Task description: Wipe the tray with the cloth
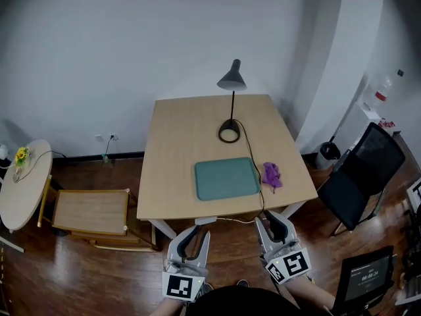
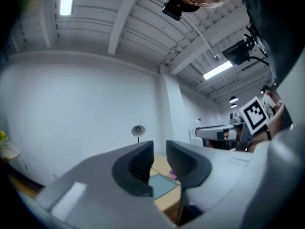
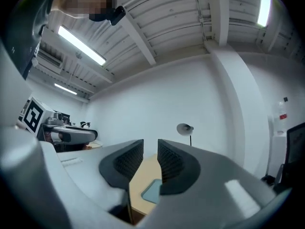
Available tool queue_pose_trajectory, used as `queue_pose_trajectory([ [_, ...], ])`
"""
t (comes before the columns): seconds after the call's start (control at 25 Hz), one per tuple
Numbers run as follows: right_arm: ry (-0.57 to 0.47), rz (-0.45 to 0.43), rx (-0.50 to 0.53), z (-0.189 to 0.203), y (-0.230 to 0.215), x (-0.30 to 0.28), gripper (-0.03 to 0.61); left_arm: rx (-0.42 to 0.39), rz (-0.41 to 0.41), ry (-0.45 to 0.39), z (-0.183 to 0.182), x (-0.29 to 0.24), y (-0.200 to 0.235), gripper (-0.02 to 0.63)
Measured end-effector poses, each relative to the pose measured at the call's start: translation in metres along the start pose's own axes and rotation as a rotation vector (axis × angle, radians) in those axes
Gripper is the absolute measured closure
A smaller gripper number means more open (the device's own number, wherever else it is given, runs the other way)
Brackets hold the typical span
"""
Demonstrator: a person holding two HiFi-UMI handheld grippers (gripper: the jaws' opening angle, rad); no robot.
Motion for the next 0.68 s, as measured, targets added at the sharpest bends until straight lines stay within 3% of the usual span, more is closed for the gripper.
queue_pose_trajectory([
  [0.16,-0.042,-0.030,0.022,-0.011,-0.005,0.007,0.486,-0.029,-0.012,0.026,-0.004,-0.002,-0.018,0.511],
  [0.4,-0.068,-0.010,-0.023,-0.006,-0.009,0.025,0.486,-0.054,-0.031,0.071,-0.007,0.011,-0.033,0.512],
  [0.68,-0.078,-0.018,-0.037,-0.011,-0.005,0.027,0.487,-0.067,-0.032,0.077,-0.011,0.011,-0.040,0.512],
])
Point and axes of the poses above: the fingertips, and each gripper's own axes: x backward along the fingers, y to its left, z out of its underside, the point moved 6 cm from there along x, backward along the fingers, and after that the axes turned 12 degrees about -y, right-handed, at the moved point
